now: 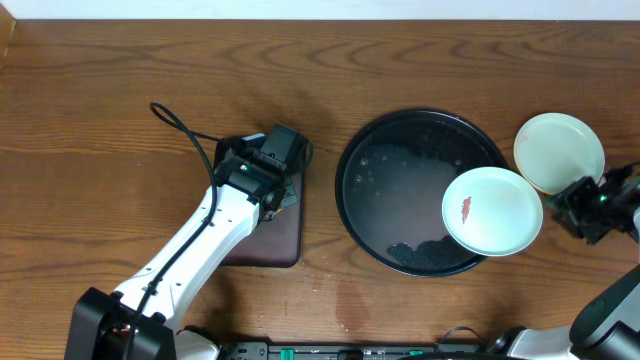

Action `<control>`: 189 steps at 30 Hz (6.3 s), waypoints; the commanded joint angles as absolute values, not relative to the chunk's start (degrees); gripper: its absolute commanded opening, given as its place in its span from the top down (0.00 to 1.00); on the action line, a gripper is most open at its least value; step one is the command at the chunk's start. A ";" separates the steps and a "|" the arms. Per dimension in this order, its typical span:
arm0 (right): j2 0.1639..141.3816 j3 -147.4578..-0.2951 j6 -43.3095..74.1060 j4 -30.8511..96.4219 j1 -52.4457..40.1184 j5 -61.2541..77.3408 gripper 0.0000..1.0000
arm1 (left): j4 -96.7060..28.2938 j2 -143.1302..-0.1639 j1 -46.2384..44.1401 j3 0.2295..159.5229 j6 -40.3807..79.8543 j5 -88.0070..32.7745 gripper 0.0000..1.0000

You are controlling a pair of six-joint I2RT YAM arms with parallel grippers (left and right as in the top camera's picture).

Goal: Clean dirty plates on tray and stack at the side
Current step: 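Drag the remaining green plate with the right gripper to the tray center, then carry the sponge with the left gripper onto the green plate, then scrub the green plate with the sponge in the left gripper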

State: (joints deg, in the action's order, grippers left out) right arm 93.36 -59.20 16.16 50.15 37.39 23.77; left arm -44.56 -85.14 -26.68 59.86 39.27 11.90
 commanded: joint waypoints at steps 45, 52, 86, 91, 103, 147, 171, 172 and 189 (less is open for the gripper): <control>92.90 -54.81 15.79 48.86 24.21 12.40 0.99 | -42.37 -85.36 -26.44 60.10 40.40 10.48 0.92; 92.90 -58.35 14.48 46.76 21.10 21.30 0.99 | -42.33 -85.36 -26.41 60.10 40.42 10.48 0.93; 107.59 -58.28 10.41 33.76 -3.95 9.93 0.99 | -28.25 -85.36 -26.50 60.10 23.64 -16.40 0.93; 110.93 -58.28 10.66 31.97 -3.97 9.98 0.99 | -23.68 -85.54 -28.49 60.10 26.33 -17.54 0.93; 111.33 -58.28 10.63 30.98 -3.97 10.63 0.99 | -4.10 -93.73 -37.01 60.12 41.54 -14.41 0.93; 111.33 -58.28 10.63 30.85 -3.97 11.44 0.99 | 6.87 -115.09 -46.11 60.88 48.56 27.29 0.92; 111.33 -58.28 10.63 31.05 -3.97 11.44 0.99 | 6.52 -115.09 -51.72 60.88 55.81 -13.65 0.92; 111.35 -58.28 10.63 31.05 -3.97 11.44 0.99 | 5.10 -115.09 -51.51 60.88 55.81 -11.75 0.92; 111.33 -58.28 10.63 31.07 -3.97 11.44 0.99 | -2.50 -113.23 -44.27 61.12 52.60 19.62 0.93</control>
State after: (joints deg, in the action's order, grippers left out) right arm 106.28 -60.75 10.20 30.63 -3.11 13.30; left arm -0.93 -112.66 -46.65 63.02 55.22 7.75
